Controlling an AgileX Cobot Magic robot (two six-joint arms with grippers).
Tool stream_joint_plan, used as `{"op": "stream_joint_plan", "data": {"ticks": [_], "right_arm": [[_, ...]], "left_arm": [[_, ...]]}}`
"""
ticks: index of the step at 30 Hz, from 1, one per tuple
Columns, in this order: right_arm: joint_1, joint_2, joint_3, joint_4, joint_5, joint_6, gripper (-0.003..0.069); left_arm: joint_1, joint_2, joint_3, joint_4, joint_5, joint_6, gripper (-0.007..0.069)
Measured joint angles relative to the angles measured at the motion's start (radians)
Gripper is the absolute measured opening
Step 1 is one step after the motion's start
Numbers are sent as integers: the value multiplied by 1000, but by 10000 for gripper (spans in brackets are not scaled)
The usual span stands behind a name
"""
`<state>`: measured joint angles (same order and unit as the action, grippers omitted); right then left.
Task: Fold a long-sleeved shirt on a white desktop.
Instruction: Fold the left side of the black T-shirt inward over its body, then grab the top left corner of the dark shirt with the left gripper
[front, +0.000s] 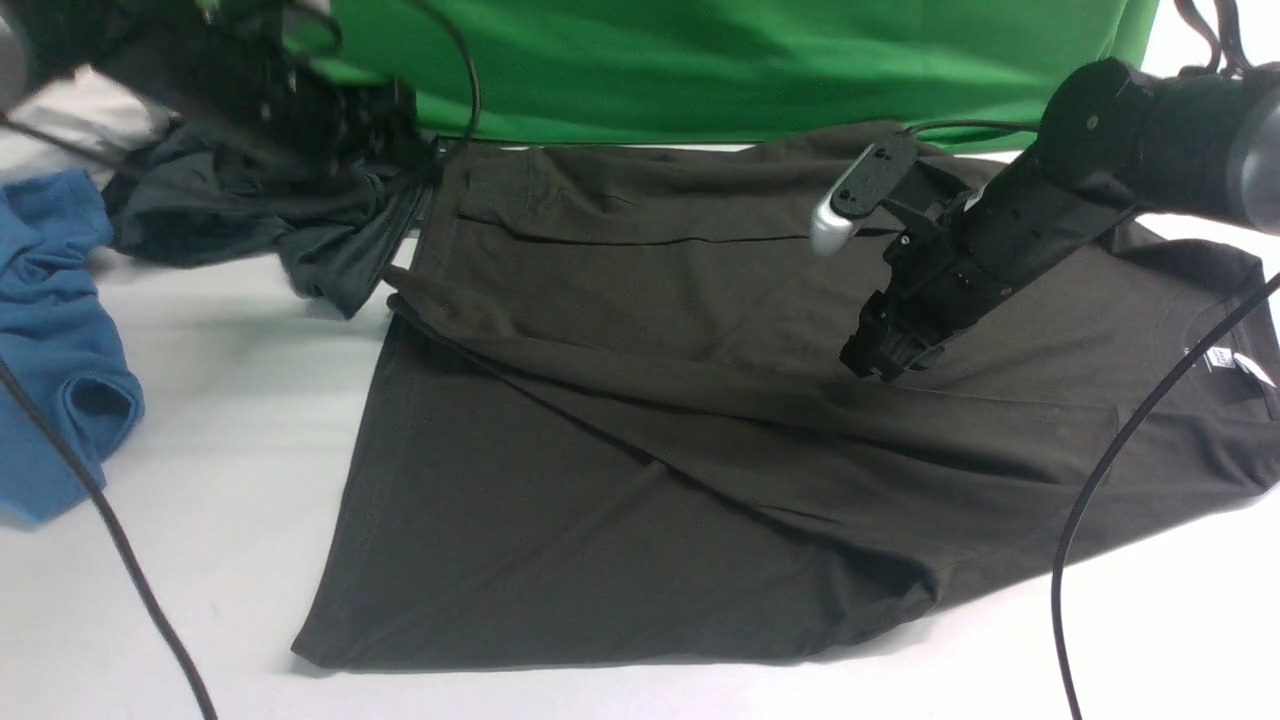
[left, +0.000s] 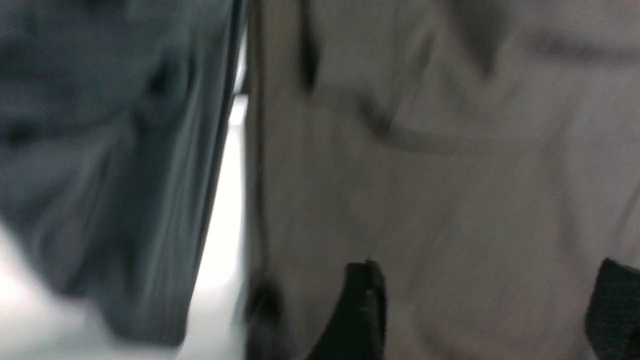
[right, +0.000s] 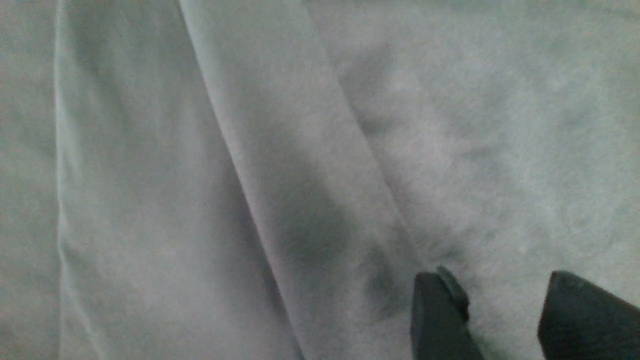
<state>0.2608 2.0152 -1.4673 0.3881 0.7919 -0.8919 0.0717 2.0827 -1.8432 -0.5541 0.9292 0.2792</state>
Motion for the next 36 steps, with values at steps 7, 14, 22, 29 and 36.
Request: {"op": "stream_joint_plan", "data": {"ticks": [7, 14, 22, 29, 36], "right_arm": [[4, -6, -11, 0, 15, 31, 282], [11, -12, -12, 11, 23, 43, 283], [11, -12, -12, 14, 24, 43, 283], [11, -12, -12, 14, 24, 43, 283], [11, -12, -12, 15, 24, 43, 283]], "left_arm": [[0, 157, -202, -53, 72, -50, 615], [0, 366, -381, -70, 119, -89, 584], [0, 453, -418, -142, 22, -62, 581], [-1, 498, -424, -250, -38, 17, 579], [-1, 501, -425, -274, -40, 52, 575]]}}
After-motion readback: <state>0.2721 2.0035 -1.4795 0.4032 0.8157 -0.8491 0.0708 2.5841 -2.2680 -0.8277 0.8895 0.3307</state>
